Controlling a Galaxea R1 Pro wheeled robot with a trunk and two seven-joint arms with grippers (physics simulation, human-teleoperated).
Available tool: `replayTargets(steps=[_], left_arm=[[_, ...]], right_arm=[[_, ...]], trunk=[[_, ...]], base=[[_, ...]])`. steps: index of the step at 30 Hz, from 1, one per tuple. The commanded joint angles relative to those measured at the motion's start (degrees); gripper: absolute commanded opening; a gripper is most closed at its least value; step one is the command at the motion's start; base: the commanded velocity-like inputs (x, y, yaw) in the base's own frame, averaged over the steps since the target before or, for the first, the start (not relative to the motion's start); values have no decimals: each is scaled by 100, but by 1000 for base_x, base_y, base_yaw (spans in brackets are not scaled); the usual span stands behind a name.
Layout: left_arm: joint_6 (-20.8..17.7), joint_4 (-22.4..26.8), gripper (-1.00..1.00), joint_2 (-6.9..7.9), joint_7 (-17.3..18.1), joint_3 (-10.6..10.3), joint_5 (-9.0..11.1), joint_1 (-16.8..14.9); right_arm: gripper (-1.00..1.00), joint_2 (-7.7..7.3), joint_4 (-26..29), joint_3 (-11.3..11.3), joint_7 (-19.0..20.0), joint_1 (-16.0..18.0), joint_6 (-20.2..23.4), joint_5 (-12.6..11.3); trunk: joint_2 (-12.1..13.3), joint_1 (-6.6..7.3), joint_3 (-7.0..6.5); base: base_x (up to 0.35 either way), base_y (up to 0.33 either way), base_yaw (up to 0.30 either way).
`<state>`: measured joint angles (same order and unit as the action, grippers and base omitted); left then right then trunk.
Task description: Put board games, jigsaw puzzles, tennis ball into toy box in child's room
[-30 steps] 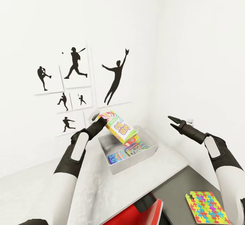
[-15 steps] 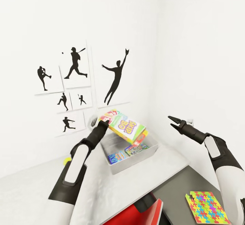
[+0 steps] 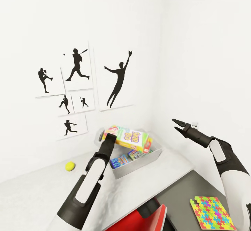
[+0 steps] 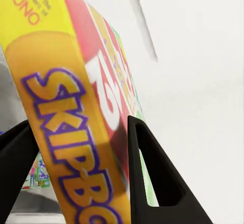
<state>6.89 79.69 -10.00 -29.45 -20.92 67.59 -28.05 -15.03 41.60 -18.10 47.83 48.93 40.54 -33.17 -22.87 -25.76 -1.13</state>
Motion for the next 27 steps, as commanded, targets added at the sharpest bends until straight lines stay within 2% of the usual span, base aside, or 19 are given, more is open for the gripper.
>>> replayTargets(steps=[1, 4, 9, 10, 13, 15, 17, 22, 27], left_arm=[[252, -85, -100, 0, -70, -39, 221, -16], [885, -590, -100, 0, -98, -126, 470, -129], [1280, -1243, -100, 0, -97, -205, 663, -359], [1382, -1357, -100, 0, -94, -210, 782, -442], [1702, -1782, -100, 0, -2, -225, 1306, -727], [1815, -2149, -100, 0, 103, -231, 1514, -964], [1866, -2512, -100, 0, 162, -231, 1601, -1214], [1891, -2738, -100, 0, 218, -242, 1647, -1418], [1900, -2833, -100, 0, 231, -532, 1659, -1616]], right_arm=[[100, 0, -3, -9, 11, 2, 32, -16], [100, 0, 1, -13, 16, 2, 32, -21], [100, 9, 52, -9, 7, 2, 32, -23], [100, 12, 88, -6, 4, 2, 32, -23], [100, 21, 147, -2, 4, 2, 32, -23], [100, 24, 164, 4, 0, 2, 32, -23], [100, 26, 174, 10, -5, 2, 36, -23], [100, 32, 178, 16, -20, 2, 28, -23], [100, 57, 179, 21, -23, 2, 18, -23]], trunk=[[-5, -2, 3], [-5, -2, 3], [-5, -2, 3], [-5, -2, 3], [-5, -2, 3], [-5, -2, 3], [-5, -2, 3], [-5, -2, 3], [-5, -2, 3]], base=[[0, 0, 0], [0, 0, 0], [0, 0, 0], [0, 0, 0], [0, 0, 0], [0, 0, 0], [0, 0, 0], [0, 0, 0], [0, 0, 0]])
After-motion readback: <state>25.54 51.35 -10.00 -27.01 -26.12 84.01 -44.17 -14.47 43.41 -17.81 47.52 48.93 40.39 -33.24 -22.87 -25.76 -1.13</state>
